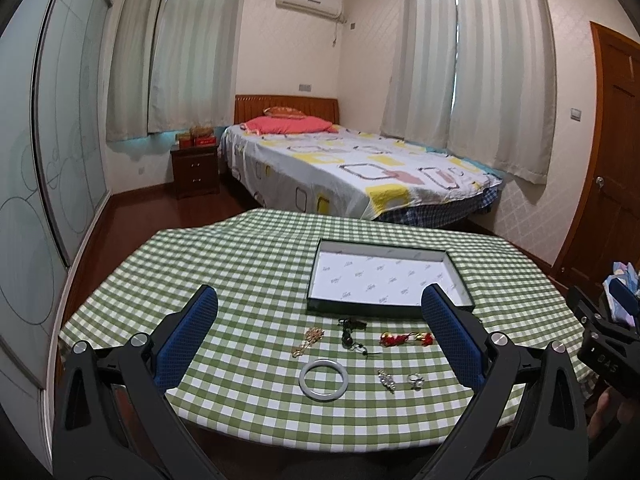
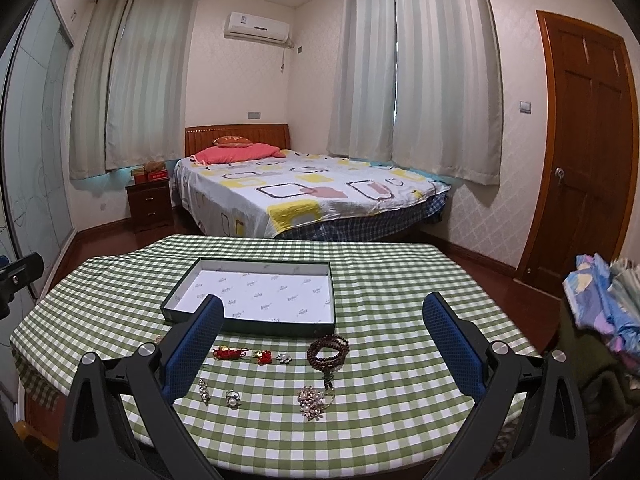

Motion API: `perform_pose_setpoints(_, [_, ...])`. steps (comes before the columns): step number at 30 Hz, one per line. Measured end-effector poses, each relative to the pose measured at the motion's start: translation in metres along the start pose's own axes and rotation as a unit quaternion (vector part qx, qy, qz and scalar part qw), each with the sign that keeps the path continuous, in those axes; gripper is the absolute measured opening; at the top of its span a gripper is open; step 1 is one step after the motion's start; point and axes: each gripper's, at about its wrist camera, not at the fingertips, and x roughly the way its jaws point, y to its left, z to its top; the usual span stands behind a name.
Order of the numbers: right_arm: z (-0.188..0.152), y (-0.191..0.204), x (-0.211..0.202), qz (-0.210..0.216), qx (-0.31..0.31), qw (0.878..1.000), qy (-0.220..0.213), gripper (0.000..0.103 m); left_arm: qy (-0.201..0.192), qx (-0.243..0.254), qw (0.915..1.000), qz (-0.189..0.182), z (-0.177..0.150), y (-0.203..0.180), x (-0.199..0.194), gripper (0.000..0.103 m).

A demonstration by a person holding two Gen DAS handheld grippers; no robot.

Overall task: Organize jewelry
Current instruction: 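Move the left tool to the white jade bangle while the right tool reaches the gold pearl brooch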

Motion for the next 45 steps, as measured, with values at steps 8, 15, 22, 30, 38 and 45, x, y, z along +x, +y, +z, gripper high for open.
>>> perform_pose_setpoints(8, [-0.051,-0.007,0.057,0.0,-0.009,0.999,0.037,0.097,0.046,0.012,0.9989,0.002,-0.035,0.003,0.063,0.099])
perform_pose_setpoints(15, [-0.101,-0.015,0.104,0.001,-0.008,0.996,0.094,0.096,0.116,0.025,0.9929,-0.011,-0.086,0.001,0.134,0.099])
perform_pose_setpoints(22, [-0.118,-0.02,0.133,0.017,0.015,0.991,0.13,0.096,0.156,0.016,0.9877,0.007,-0.114,0.012,0.173,0.099])
perform_pose_setpoints(30, [-0.13,-0.01,0.153,0.032,-0.002,0.986,0.163,0.065,0.165,0.02,0.986,0.019,-0.123,0.01,0.185,0.099])
perform_pose_setpoints(38, [-0.136,-0.007,0.162,0.057,0.0,0.981,0.183,0.055,0.171,0.023,0.9849,0.015,-0.128,0.007,0.188,0.099])
perform_pose_setpoints(45, [-0.136,-0.008,0.162,0.075,0.006,0.981,0.181,0.036,0.185,0.021,0.9824,0.015,-0.132,0.006,0.197,0.099])
